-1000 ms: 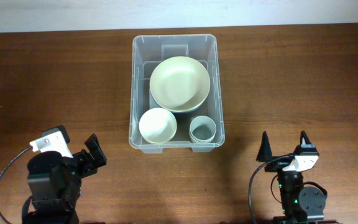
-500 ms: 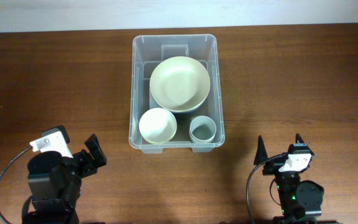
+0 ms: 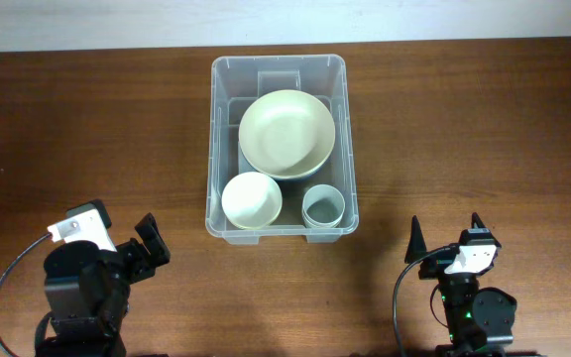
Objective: Pack container
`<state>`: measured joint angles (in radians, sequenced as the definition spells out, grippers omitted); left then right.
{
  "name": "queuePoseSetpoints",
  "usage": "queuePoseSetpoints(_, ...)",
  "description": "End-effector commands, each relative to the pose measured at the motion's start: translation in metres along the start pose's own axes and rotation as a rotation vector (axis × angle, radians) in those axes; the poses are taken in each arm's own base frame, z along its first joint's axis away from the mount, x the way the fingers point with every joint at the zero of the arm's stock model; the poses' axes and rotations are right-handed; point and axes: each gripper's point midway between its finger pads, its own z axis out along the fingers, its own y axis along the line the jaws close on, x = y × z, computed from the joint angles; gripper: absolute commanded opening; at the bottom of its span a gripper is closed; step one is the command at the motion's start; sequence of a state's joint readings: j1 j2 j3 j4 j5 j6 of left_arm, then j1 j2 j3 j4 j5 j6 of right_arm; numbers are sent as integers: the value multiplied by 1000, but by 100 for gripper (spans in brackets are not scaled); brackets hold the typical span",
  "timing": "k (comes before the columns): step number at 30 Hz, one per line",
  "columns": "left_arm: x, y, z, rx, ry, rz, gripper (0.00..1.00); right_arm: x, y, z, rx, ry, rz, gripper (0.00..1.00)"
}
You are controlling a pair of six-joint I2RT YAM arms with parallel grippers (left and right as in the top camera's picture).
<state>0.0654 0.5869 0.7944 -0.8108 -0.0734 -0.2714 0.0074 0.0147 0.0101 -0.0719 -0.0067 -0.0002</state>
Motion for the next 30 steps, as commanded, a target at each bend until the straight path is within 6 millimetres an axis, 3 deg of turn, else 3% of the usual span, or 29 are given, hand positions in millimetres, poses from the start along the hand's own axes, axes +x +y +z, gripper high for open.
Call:
queuePoseSetpoints(1, 2, -2, 1, 15, 5, 20, 100, 1, 5, 0, -24, -2, -1, 99)
queuePoseSetpoints(5, 6, 1, 1, -4, 17, 38, 100, 1, 5, 0, -24, -2, -1, 99)
queuePoseSetpoints(12, 45, 4, 9, -4, 113, 70, 100, 1, 5, 0, -24, -2, 0, 99)
queuePoseSetpoints(16, 68, 3, 26, 32, 46, 96, 100, 1, 5, 0, -24, -2, -1, 99)
queuePoseSetpoints(22, 64, 1, 49, 74, -213, 81, 100, 1, 5, 0, -24, -2, -1, 99)
queuePoseSetpoints(30, 43, -17, 52, 144, -486, 286, 100, 1, 5, 0, -24, -2, -1, 99)
